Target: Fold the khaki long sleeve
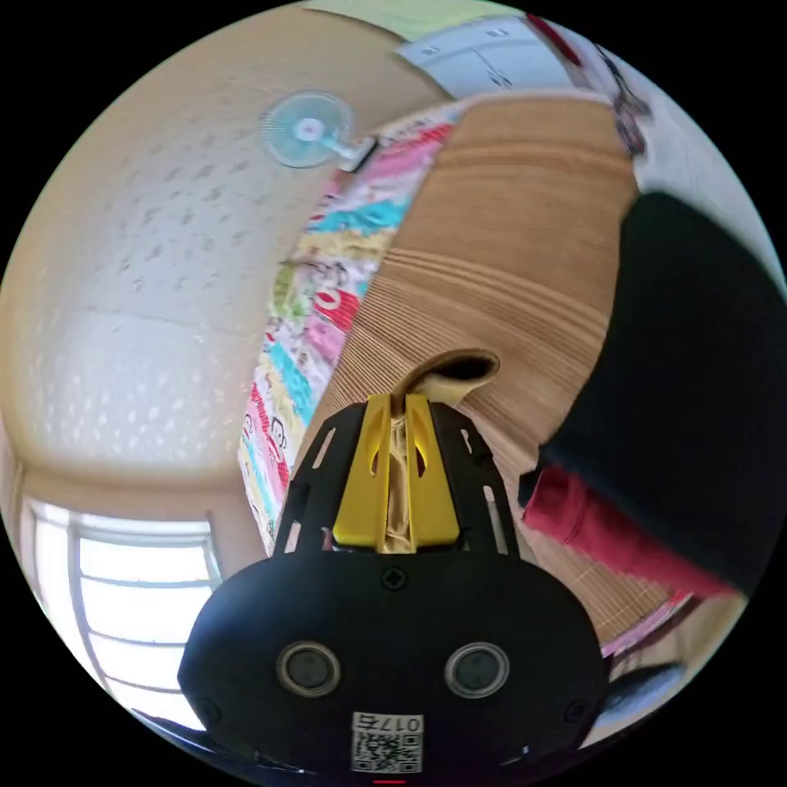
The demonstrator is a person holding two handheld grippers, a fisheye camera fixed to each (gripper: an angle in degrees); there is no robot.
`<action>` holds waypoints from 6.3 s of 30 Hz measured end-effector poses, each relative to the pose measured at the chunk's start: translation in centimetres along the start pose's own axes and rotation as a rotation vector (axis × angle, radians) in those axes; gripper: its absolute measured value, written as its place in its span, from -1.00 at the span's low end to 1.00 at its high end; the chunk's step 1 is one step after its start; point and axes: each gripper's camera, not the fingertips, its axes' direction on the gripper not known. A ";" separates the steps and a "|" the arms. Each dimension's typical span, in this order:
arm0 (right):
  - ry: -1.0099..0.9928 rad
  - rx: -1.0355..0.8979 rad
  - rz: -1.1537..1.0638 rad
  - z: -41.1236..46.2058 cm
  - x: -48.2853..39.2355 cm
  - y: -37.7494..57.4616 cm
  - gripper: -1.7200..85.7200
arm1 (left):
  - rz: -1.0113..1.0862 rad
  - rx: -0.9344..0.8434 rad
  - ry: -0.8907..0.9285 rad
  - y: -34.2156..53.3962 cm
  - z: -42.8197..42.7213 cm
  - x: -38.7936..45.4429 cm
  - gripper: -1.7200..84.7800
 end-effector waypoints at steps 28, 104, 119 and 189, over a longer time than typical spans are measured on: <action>-0.206 -0.866 -0.811 33.8 -17.7 53.1 -0.91 | -0.119 0.138 0.217 5.5 0.3 -8.6 -0.74; 0.114 -1.133 -0.343 -1.3 18.8 20.4 -0.88 | 0.087 -0.359 0.611 0.6 -7.6 -20.0 -0.87; -0.524 -0.672 0.157 -10.9 16.6 16.7 -0.90 | -0.244 -0.054 1.046 4.4 -10.9 -25.1 -0.87; -0.284 -1.076 -0.374 19.5 17.1 -4.2 -0.39 | -0.015 0.050 0.358 -4.5 11.4 2.3 -0.56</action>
